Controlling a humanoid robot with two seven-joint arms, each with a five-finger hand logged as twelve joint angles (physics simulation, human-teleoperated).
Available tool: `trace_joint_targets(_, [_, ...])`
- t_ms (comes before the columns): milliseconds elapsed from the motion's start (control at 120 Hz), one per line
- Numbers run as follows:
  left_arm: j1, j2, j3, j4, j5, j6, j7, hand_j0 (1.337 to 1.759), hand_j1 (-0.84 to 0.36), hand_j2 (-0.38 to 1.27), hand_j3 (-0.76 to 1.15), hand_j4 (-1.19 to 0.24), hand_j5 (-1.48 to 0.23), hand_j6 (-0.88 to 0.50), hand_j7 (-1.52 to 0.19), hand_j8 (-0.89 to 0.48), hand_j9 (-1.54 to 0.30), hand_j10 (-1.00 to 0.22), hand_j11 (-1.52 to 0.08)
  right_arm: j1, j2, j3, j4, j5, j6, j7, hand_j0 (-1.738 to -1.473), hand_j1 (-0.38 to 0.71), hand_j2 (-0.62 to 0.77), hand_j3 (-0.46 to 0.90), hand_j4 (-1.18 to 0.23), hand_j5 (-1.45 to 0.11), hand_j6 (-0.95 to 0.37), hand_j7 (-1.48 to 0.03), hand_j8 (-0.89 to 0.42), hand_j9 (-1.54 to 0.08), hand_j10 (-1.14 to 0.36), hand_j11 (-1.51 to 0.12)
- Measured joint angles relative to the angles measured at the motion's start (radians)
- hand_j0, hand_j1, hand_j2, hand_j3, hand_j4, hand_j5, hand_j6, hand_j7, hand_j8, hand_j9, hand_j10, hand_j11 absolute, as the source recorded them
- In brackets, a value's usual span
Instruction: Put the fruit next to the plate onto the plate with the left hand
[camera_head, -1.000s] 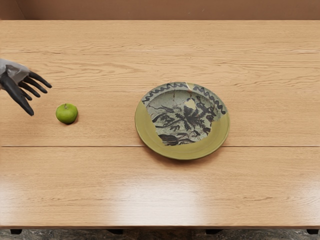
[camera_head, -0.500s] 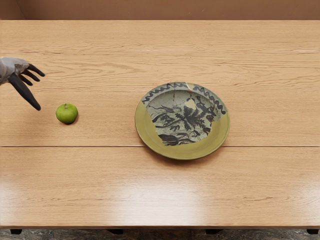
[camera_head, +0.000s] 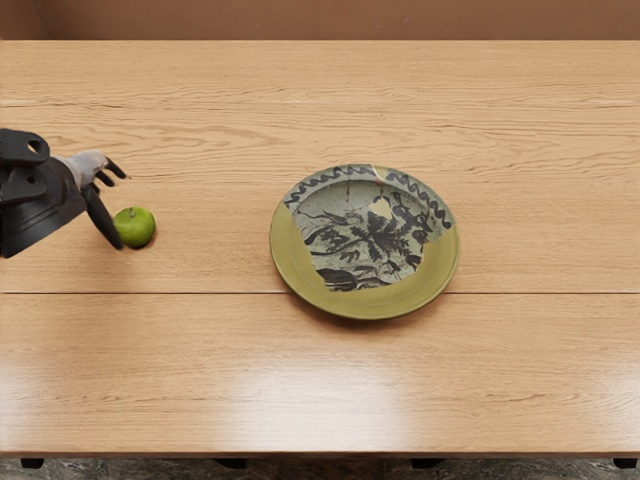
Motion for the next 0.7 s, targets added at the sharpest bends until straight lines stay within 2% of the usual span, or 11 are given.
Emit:
trace_joint_targets(250, [-0.001,-0.118,0.043,0.022,-0.002,0.092,0.055,1.658,0.05,0.05,0.0,-0.25,-0.32,-0.25,-0.32,-0.25,-0.32,-0.25,-0.32,0.0,0.0,0.0,0.0,0.0,0.0,0.0,-1.658,-0.31,-0.01,0.0,-0.03,-0.05,-0.03,-0.05,-0.03,-0.05,-0.03,-0.05])
trace_joint_targets(500, [0.005,-0.184,0.053,0.034,-0.057,0.143,0.064,1.658,0.05,0.05,0.0,-0.25,-0.32,-0.25,-0.32,-0.25,-0.32,-0.25,-0.32,0.0,0.0,0.0,0.0,0.0,0.0,0.0,-1.658,-0.31,-0.01,0.0,-0.03,-0.05,-0.03,-0.05,-0.03,-0.05,-0.03,-0.05])
trace_joint_targets(608, [0.043,-0.211,0.053,0.052,-0.077,0.149,0.064,1.658,0.05,0.05,0.0,-0.25,-0.32,-0.25,-0.32,-0.25,-0.32,-0.25,-0.32,0.0,0.0,0.0,0.0,0.0,0.0,0.0,-1.658,-0.31,-0.01,0.0,-0.03,-0.05,-0.03,-0.05,-0.03,-0.05,-0.03,-0.05])
trace_joint_targets(700, [0.047,-0.217,0.053,0.068,-0.086,0.15,0.064,1.658,0.05,0.05,0.0,-0.25,-0.32,-0.25,-0.32,-0.25,-0.32,-0.25,-0.32,0.0,0.0,0.0,0.0,0.0,0.0,0.0,-1.658,-0.31,-0.01,0.0,-0.03,-0.05,-0.03,-0.05,-0.03,-0.05,-0.03,-0.05])
